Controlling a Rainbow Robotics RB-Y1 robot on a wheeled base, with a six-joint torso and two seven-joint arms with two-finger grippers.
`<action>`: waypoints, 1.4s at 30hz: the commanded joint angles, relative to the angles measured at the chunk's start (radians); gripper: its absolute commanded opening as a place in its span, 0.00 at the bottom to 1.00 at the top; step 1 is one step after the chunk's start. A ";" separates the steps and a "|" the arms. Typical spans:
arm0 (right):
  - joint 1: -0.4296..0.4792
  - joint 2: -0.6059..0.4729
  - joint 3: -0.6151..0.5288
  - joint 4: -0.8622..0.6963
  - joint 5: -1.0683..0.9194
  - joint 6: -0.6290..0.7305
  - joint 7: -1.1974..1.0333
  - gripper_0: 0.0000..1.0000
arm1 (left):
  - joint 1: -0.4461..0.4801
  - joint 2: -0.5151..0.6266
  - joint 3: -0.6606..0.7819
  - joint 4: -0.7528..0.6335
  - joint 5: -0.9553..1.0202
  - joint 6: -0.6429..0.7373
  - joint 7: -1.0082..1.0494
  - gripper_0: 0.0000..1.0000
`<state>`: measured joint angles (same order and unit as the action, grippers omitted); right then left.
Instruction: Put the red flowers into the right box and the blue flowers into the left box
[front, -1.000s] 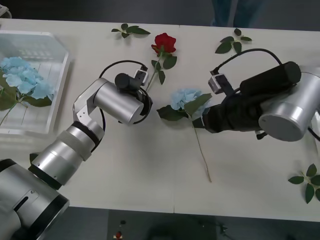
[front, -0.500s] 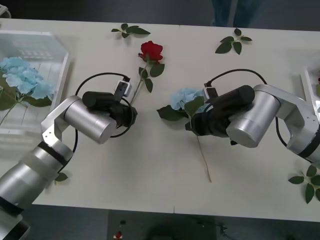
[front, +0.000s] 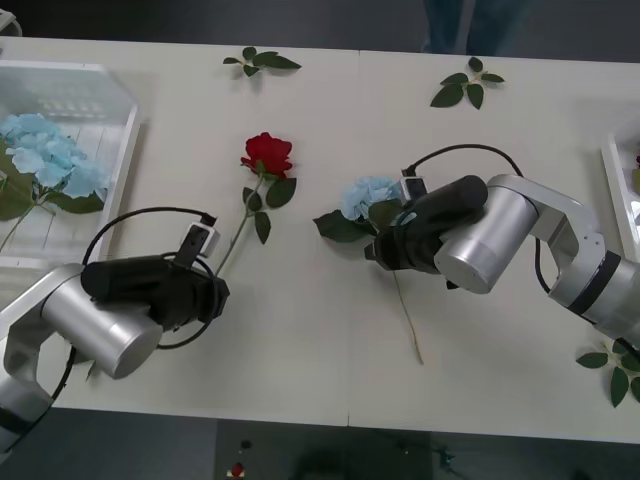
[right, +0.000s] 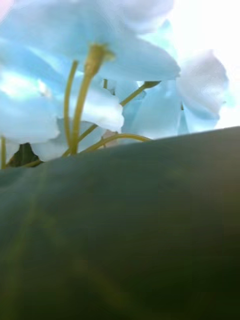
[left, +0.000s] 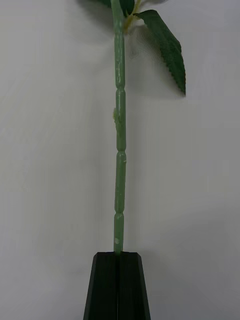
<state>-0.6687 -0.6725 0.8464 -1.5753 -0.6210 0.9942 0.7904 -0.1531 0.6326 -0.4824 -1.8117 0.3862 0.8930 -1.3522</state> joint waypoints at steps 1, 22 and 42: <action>-0.022 0.008 0.006 -0.008 0.032 -0.008 -0.017 0.88 | 0.069 0.044 0.033 -0.086 0.002 -0.028 -0.042 0.00; -0.020 0.011 0.020 0.017 0.043 -0.029 -0.019 0.00 | -0.155 -0.010 0.179 -0.107 0.204 0.227 -0.031 0.95; 0.072 -0.297 -0.310 -0.331 -0.427 -0.121 0.182 0.00 | -0.457 -0.286 0.185 0.295 -0.012 0.300 -0.021 0.95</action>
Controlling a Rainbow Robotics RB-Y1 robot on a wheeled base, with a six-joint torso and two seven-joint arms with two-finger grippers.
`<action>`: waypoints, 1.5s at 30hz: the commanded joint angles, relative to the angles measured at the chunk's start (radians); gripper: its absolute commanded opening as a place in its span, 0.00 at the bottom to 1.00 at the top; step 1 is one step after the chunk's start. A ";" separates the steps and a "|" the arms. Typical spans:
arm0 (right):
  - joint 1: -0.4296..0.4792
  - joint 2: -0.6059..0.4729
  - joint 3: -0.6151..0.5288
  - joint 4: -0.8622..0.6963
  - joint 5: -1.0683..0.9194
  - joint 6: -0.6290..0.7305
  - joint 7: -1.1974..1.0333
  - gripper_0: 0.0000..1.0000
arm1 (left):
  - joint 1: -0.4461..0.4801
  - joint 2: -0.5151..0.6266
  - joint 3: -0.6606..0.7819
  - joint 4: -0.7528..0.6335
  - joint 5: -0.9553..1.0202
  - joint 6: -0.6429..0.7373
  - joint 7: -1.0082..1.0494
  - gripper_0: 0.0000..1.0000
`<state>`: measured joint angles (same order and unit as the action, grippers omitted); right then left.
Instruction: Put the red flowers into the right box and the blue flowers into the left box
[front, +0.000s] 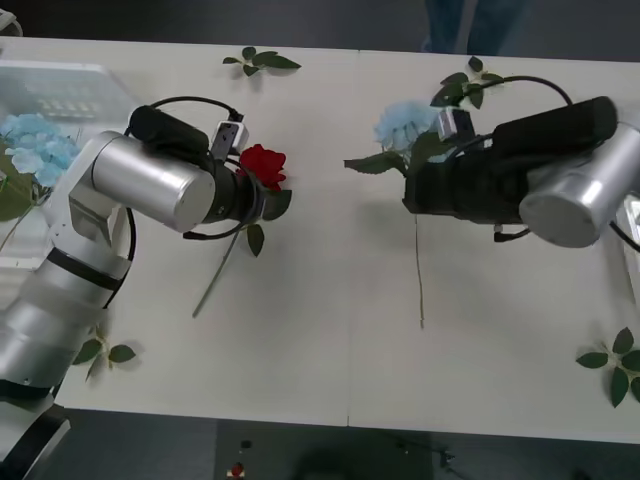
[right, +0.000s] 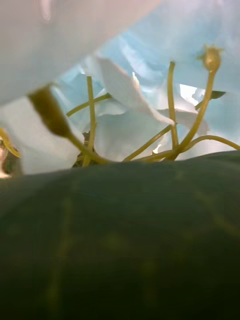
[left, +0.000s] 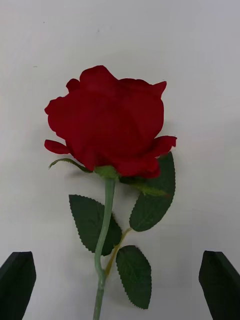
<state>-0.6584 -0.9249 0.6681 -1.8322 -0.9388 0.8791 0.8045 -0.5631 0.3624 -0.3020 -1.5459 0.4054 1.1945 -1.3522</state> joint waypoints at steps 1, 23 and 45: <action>0.088 -0.057 -0.177 -0.093 -0.153 -0.005 0.216 0.00 | -0.058 -0.026 0.004 0.046 -0.043 -0.001 -0.021 0.95; 0.480 0.037 -0.634 -0.404 -0.637 -0.028 1.076 0.00 | 0.000 0.032 0.007 -0.028 0.085 -0.059 -0.054 0.95; 0.441 0.261 -0.567 -0.403 -0.606 -0.045 1.095 0.00 | 0.457 0.079 0.471 -0.273 1.241 0.112 -0.861 1.00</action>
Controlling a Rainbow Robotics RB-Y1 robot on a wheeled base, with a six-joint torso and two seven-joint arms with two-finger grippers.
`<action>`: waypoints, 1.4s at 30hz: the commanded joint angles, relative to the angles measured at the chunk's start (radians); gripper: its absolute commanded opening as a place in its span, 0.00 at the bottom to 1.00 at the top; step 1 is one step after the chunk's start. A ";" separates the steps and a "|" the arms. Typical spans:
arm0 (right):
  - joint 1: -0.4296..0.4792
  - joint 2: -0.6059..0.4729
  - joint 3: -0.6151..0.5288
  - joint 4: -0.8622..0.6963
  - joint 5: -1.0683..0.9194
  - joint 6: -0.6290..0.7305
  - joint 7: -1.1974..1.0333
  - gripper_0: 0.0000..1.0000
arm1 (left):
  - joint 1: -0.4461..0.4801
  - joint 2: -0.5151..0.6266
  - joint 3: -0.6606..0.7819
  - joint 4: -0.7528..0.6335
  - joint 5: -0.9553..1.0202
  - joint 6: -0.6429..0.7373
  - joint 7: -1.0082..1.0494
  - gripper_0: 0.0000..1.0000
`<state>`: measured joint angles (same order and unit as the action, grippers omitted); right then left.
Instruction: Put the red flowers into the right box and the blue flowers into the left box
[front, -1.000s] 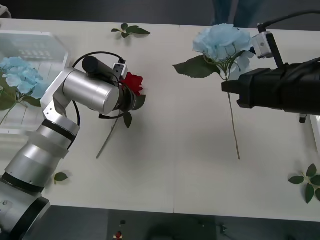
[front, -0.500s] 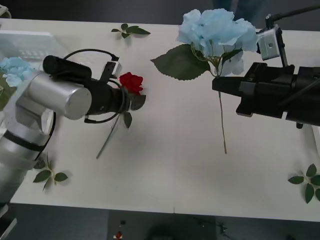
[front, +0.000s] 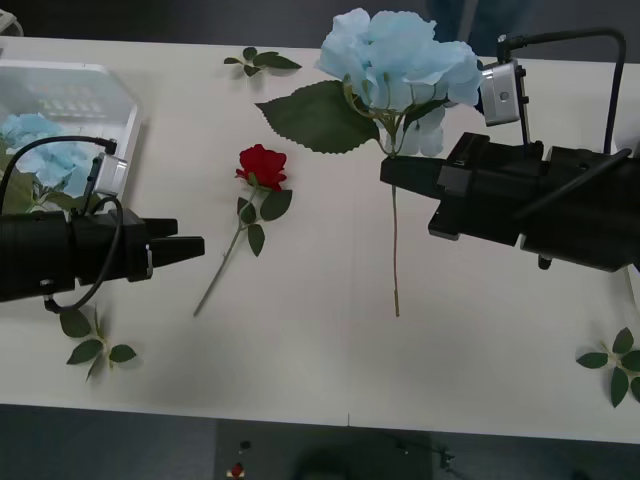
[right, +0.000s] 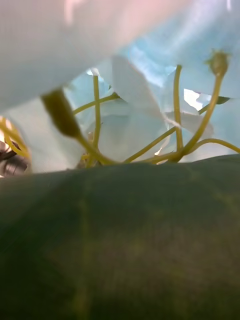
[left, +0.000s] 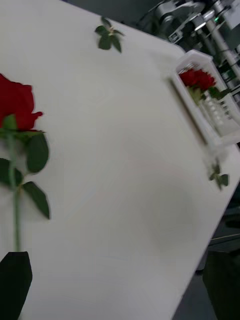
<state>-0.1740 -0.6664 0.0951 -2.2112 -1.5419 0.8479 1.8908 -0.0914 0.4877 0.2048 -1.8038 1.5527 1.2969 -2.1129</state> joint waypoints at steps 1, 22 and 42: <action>-0.045 0.004 0.008 -0.024 -0.003 -0.015 0.008 0.00 | -0.014 -0.051 -0.041 -0.015 0.109 0.010 -0.114 1.00; -0.062 0.130 0.051 -0.024 0.011 -0.013 0.024 0.00 | -0.065 -0.330 -0.243 0.080 0.287 -0.039 -0.592 1.00; -0.078 0.136 0.081 -0.024 0.036 -0.024 0.040 0.00 | -0.074 -0.416 -0.341 0.150 0.245 -0.073 -0.592 0.28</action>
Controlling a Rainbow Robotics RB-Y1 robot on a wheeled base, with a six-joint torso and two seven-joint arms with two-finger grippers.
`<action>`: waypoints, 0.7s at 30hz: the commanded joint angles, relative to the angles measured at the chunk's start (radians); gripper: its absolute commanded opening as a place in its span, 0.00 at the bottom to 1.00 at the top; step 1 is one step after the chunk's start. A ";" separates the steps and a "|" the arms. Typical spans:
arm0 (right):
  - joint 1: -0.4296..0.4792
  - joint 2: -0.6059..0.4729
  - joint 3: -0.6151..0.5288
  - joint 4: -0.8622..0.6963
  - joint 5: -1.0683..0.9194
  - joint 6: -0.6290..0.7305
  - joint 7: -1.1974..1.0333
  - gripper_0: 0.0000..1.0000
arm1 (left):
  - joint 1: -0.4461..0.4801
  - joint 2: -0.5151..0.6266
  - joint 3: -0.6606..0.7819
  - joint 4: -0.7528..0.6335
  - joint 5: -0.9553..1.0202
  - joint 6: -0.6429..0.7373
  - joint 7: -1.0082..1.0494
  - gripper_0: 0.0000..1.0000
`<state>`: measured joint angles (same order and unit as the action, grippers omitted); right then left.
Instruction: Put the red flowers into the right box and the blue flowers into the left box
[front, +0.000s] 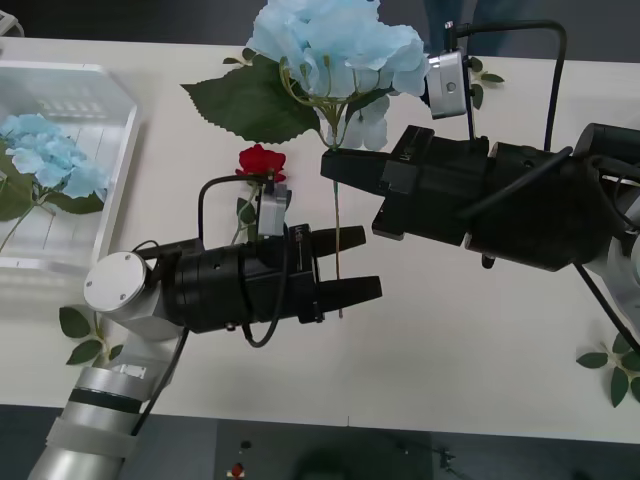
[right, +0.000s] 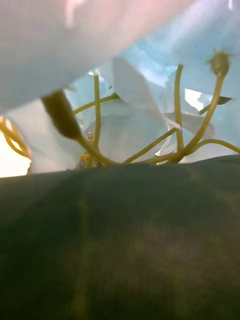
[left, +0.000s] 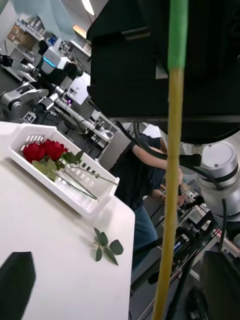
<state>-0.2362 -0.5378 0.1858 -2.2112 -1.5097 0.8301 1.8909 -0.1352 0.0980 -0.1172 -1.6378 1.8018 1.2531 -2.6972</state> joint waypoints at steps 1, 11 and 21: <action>-0.015 0.007 -0.009 -0.024 0.003 -0.006 0.040 0.00 | -0.030 -0.026 -0.024 -0.016 -0.004 -0.037 -0.008 0.19; -0.015 0.007 -0.009 -0.024 0.005 -0.008 0.040 0.00 | -0.043 -0.026 -0.076 -0.016 -0.007 -0.135 -0.008 0.00; -0.015 0.007 -0.009 -0.024 0.005 -0.008 0.039 0.00 | -0.044 -0.021 -0.076 -0.016 -0.002 -0.164 -0.008 0.00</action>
<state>-0.2362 -0.5378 0.1858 -2.2112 -1.5096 0.8266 1.8910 -0.1382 0.0974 -0.1942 -1.6377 1.7967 1.0992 -2.6972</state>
